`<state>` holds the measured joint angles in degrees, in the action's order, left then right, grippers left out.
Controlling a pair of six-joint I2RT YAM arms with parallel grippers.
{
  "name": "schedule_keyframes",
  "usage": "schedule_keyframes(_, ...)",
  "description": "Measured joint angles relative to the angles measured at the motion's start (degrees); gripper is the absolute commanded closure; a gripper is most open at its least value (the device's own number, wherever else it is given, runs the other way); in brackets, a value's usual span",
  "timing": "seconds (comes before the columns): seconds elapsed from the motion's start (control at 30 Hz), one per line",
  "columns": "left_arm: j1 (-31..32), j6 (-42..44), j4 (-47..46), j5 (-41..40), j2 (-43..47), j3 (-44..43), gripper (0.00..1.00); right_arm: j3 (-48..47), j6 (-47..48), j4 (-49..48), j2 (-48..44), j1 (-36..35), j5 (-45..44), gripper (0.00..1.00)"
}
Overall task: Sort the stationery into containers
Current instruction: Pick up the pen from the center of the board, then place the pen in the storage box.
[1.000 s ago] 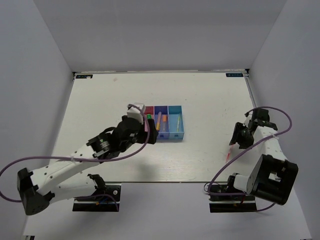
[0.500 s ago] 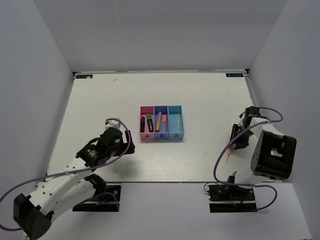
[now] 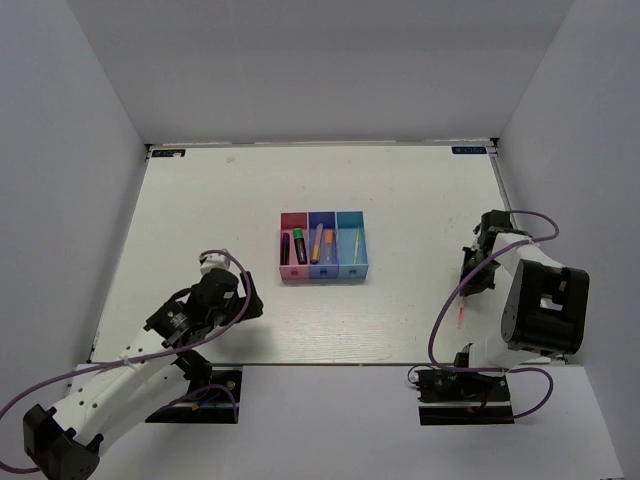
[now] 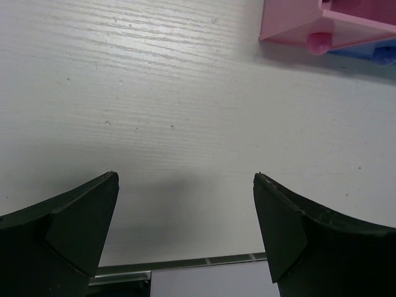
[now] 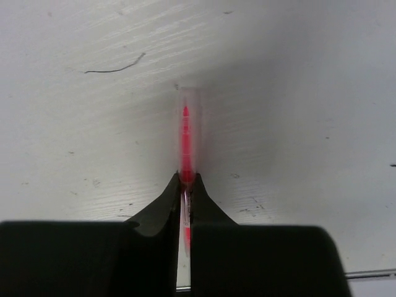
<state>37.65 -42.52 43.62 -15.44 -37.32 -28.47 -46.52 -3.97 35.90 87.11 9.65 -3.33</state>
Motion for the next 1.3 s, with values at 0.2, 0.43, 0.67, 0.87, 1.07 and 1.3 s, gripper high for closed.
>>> schedule_keyframes(0.2,0.0,-1.4,2.3,-0.2,1.0,0.1,0.00,-1.1,2.6,0.4,0.9,-0.5,11.5,1.00)
schedule_keyframes(0.43,0.0,-2.9,3.3,0.0,2.0,0.3,0.00,-12.6,5.7,2.6,1.3,-4.1,28.1,1.00)
schedule_keyframes(0.67,0.0,-3.2,3.6,0.4,0.9,0.3,0.00,-23.8,0.4,-5.0,6.0,-14.6,38.5,1.00)
schedule_keyframes(0.87,0.0,-3.4,6.3,0.4,-0.4,-1.6,0.00,-31.7,-7.0,-13.7,15.5,-24.8,38.2,1.00)
schedule_keyframes(1.07,0.0,-4.2,8.3,0.3,-0.1,-2.4,0.00,-34.4,-10.8,-18.9,18.3,-30.6,31.8,1.00)
schedule_keyframes(1.3,0.0,-4.5,10.0,0.2,0.1,-2.4,0.00,-34.2,-10.9,-21.3,18.4,-32.3,27.1,0.79)
